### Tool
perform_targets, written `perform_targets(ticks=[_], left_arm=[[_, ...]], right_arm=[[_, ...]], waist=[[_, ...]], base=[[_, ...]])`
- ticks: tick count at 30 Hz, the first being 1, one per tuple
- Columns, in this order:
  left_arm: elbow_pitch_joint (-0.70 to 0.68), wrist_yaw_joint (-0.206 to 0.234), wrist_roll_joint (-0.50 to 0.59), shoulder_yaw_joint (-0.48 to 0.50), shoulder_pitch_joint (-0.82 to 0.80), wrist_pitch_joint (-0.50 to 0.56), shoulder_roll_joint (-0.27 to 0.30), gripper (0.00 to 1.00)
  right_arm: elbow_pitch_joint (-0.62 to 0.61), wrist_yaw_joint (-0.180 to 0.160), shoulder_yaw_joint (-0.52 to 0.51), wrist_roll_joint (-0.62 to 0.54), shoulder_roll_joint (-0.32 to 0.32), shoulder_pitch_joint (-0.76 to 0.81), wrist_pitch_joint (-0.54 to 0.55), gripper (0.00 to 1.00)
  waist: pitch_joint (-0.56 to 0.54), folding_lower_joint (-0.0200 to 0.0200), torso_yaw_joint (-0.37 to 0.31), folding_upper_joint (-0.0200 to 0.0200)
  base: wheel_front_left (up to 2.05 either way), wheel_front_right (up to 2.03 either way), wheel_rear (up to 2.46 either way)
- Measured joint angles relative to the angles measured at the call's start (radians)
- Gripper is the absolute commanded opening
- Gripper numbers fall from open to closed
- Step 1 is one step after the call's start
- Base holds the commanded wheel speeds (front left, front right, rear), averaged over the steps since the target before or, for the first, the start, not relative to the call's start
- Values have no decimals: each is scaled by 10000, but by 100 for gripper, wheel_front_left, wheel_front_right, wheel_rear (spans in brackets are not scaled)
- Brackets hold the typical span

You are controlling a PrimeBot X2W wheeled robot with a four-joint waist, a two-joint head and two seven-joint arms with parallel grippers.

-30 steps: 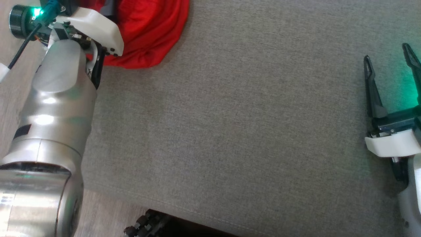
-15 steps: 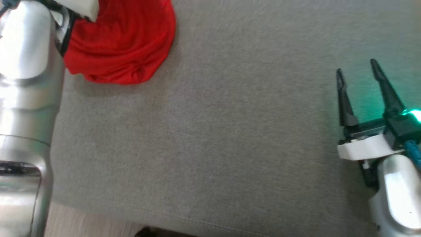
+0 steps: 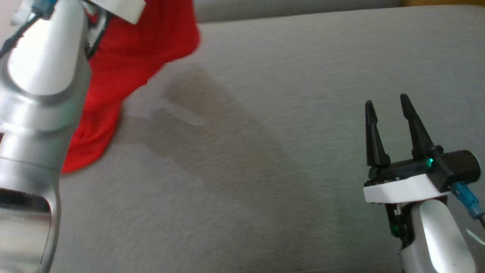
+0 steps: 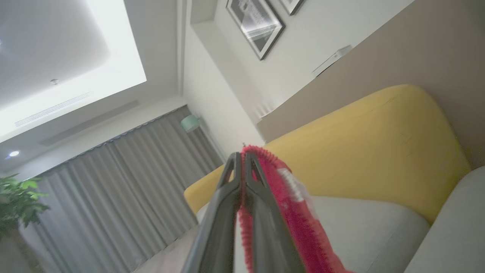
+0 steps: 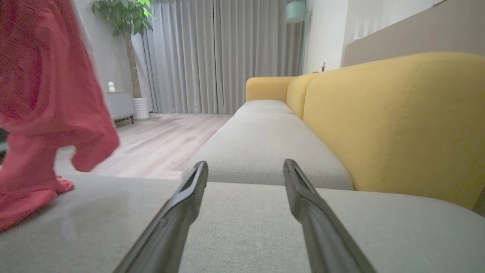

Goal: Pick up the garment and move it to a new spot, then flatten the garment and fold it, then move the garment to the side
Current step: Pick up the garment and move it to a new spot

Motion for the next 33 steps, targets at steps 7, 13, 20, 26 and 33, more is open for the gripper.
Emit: perform_targets(ticks=[7, 13, 20, 26, 33], left_arm=[[-81, 0, -709, -941, -412, 105, -194, 0], [6, -2, -1747, -2506, -479, 278, -376, 0], [476, -2, -2849, -4128, 3135, 171, -25, 2], [460, 817, -3373, -3442, 5769, 84, -186, 100], [-1833, 2757, -3074, -803, 8697, 58, -558, 100]], right_arm=[[-489, 0, 153, 546, 40, 28, 0, 100], [-709, 0, 6, 734, 40, 237, 0, 100], [-662, 0, 330, 872, 65, 259, 0, 100], [-504, 0, 341, 869, 79, 620, 0, 100], [21, 0, 261, 767, 92, 1232, 0, 100]], waist=[[-760, 0, -1912, 0], [-687, 0, -2762, 0], [-152, 5, -2630, 0], [-134, 3, -2065, 0], [-600, 3, -1203, 0]], base=[[0, 0, 0], [0, 0, 0], [0, 0, 0], [0, 0, 0], [0, 0, 0]])
